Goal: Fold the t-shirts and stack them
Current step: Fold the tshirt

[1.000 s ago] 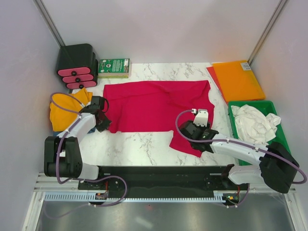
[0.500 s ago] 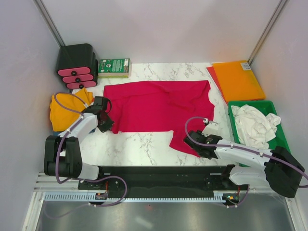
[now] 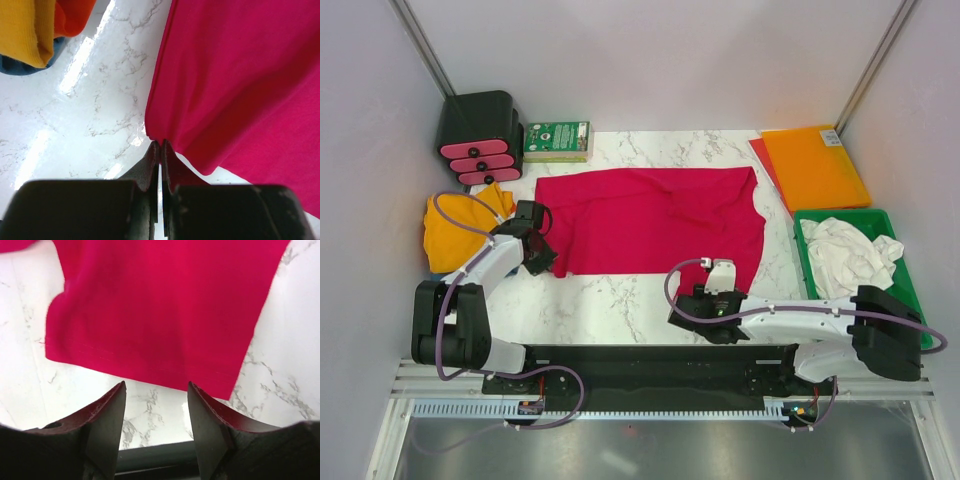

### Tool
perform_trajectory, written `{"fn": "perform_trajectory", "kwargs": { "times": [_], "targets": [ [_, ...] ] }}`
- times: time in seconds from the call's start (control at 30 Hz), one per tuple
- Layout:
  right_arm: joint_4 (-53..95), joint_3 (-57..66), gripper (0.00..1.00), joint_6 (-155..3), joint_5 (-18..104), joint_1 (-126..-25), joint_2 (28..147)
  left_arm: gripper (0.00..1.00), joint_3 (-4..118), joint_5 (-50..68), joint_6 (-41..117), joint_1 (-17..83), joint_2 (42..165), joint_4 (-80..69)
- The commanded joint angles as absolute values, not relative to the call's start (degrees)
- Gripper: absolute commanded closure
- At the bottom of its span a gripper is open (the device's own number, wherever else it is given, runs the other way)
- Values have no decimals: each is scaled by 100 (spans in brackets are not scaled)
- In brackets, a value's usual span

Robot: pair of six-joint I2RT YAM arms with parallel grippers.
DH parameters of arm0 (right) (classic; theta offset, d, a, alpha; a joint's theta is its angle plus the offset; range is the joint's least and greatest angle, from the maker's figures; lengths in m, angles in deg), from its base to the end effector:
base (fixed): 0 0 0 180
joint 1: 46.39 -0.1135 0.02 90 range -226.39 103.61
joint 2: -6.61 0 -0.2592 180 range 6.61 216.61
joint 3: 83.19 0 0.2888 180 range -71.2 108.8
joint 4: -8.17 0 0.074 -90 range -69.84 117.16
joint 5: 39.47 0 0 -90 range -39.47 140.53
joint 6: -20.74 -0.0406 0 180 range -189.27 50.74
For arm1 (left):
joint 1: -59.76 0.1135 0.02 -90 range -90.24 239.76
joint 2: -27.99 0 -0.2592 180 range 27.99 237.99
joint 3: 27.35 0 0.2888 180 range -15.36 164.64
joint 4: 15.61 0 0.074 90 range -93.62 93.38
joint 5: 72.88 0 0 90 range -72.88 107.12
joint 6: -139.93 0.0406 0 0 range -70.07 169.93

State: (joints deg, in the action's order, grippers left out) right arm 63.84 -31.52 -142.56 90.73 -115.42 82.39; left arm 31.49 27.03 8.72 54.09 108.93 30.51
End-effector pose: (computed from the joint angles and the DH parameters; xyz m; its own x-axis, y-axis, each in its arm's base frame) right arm 0.1098 0.2134 0.1434 -0.7451 0.1002 -0.6594 0.1442 0.9895 -0.0126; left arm 0.2883 -0.0216 0.1550 -0.7174 -0.5810 -0.3844 -0.5834 0.8026 -0.1242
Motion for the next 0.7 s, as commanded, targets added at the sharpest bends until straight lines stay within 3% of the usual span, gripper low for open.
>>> {"fn": "perform_trajectory", "kwargs": {
  "times": [0.0, 0.33, 0.67],
  "targets": [
    [6481, -3006, 40, -14502, 9439, -11617, 8535, 98, 3149, 2713, 923, 5370, 10832, 3039],
    [6552, -3815, 38, -15030, 9254, -11037, 7666, 98, 3167, 2661, 906, 5344, 10858, 3039],
    [6051, -3534, 37, -14538, 9070, -10975, 8192, 98, 3140, 2661, 879, 5326, 10858, 3030]
  ]
}}
